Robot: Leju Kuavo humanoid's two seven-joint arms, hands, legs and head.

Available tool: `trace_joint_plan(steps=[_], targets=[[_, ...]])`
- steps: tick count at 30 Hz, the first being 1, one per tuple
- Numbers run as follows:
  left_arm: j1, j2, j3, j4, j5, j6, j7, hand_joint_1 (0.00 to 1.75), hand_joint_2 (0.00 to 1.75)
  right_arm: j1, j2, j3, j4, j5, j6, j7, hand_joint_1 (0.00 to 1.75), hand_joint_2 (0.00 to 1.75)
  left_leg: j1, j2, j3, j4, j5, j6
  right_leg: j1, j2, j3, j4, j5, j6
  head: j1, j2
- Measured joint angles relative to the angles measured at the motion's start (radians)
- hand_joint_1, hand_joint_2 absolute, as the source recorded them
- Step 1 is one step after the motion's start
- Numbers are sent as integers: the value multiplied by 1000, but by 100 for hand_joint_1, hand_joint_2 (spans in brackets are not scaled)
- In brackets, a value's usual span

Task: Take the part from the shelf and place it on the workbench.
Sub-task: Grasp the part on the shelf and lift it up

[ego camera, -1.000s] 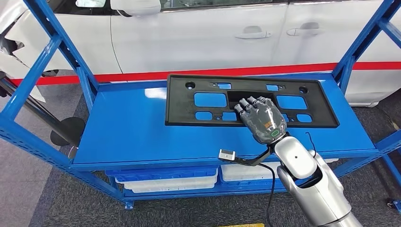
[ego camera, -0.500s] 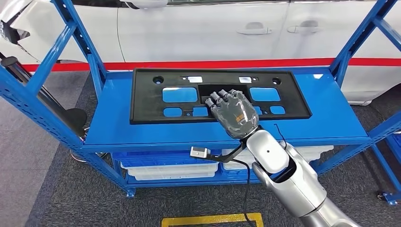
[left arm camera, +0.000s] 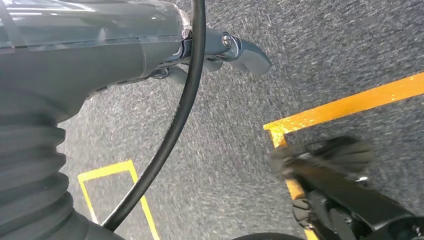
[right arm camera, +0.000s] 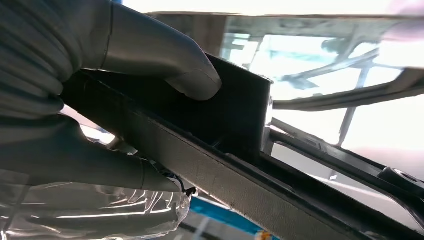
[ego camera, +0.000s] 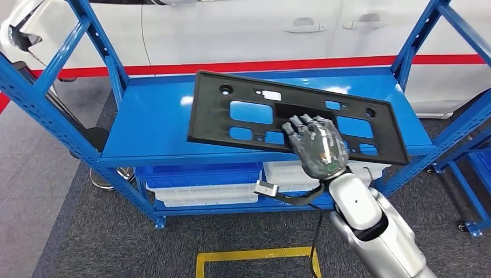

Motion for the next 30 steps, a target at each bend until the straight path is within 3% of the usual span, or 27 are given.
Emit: trace_joint_plan(steps=[1,2,4,6,8,10,11,14,15,16,17,18,19,21,22,24,25,26,28,29,30], targets=[[2,-4,-8,1,-8,5,-8,0,175,64,-21,-43,-37,-1,-30,-10,175,175,0,0,10,31,2,0,1,-5,-12,2,7,2,0,0],[4,-9,-14,2,-13,9,-13,0,175,129,-37,-91,-72,-2,-58,-27,175,175,0,0,36,27,24,0,2,-9,-25,5,15,4,0,0],[9,-17,-24,4,-18,16,-19,0,175,237,-52,-188,-132,-5,-97,-65,175,175,0,-3,131,-77,67,8,2,-10,-49,12,30,10,0,0],[9,-22,-31,5,-19,21,-21,0,175,304,-57,-264,-177,-4,-111,-85,175,175,-4,-7,227,-218,56,18,3,-4,-63,16,47,20,0,0],[6,-25,-34,6,-19,22,-22,0,175,344,-61,-312,-207,-3,-112,-95,175,175,-10,-8,258,-279,41,28,2,1,-66,10,68,34,0,0],[4,-28,-35,7,-18,21,-21,0,175,370,-63,-342,-228,-2,-106,-103,175,175,-10,-2,245,-287,61,43,-1,8,-71,8,72,47,0,0],[2,-29,-35,8,-17,20,-18,0,175,379,-64,-352,-235,-2,-101,-107,175,175,-8,1,235,-291,75,52,-3,12,-78,22,47,51,0,0],[-2,-34,-34,8,-5,19,18,0,175,395,-66,-373,-247,-2,-80,-113,175,175,-11,10,191,-291,116,70,-5,15,-112,168,-106,56,0,0],[-4,-36,-33,8,0,20,38,0,175,399,-66,-379,-249,-2,-73,-115,175,175,-13,11,173,-289,129,71,-5,15,-119,228,-132,57,0,0],[-5,-38,-31,8,6,22,60,0,175,401,-66,-383,-251,-2,-66,-117,175,175,-15,12,155,-285,141,71,-5,15,-117,269,-130,58,0,0],[-7,-40,-28,8,11,24,81,0,175,403,-66,-385,-252,-2,-58,-119,175,175,-16,13,135,-280,152,70,-5,15,-102,284,-105,59,0,0],[-9,-42,-24,8,16,26,100,0,175,402,-66,-386,-253,-2,-51,-121,175,175,-17,13,115,-274,162,68,-5,15,-71,264,-73,58,0,0],[-12,-44,-19,8,21,28,115,0,175,401,-66,-386,-254,-2,-45,-121,175,175,-17,14,97,-266,171,65,-5,15,-22,212,-53,56,0,0],[-17,-50,-9,6,26,33,132,0,175,396,-66,-386,-257,-2,-34,-122,175,175,-20,12,71,-251,187,57,-1,15,87,64,-68,49,0,0],[-19,-52,-5,6,27,34,135,0,175,393,-66,-386,-259,-2,-31,-123,175,175,-21,12,63,-248,196,52,2,14,120,10,-85,44,0,0],[-19,-54,1,5,29,33,134,0,175,386,-66,-386,-261,-2,-26,-123,175,175,-21,11,54,-251,217,40,6,13,127,-25,-90,32,0,0],[-19,-54,5,5,32,31,131,0,175,383,-66,-385,-260,-2,-24,-123,175,175,-19,9,48,-249,214,34,5,11,116,-26,-78,24,0,0],[-18,-55,9,5,35,29,126,0,175,379,-66,-385,-259,-2,-20,-124,175,175,-18,8,39,-236,193,29,3,8,104,-26,-66,14,0,0],[-16,-56,16,5,41,27,115,0,175,370,-66,-384,-257,-2,-13,-127,175,175,-14,6,14,-158,97,21,1,4,74,-26,-40,1,0,0],[-17,-57,19,5,43,27,110,0,175,365,-66,-384,-255,-1,-12,-128,175,175,-14,6,1,-97,45,18,2,4,58,-25,-27,-2,0,0],[-18,-58,20,5,44,28,107,0,175,362,-66,-384,-252,-1,-11,-129,175,175,-13,6,-8,-34,12,16,3,4,40,-24,-13,-3,0,0]])
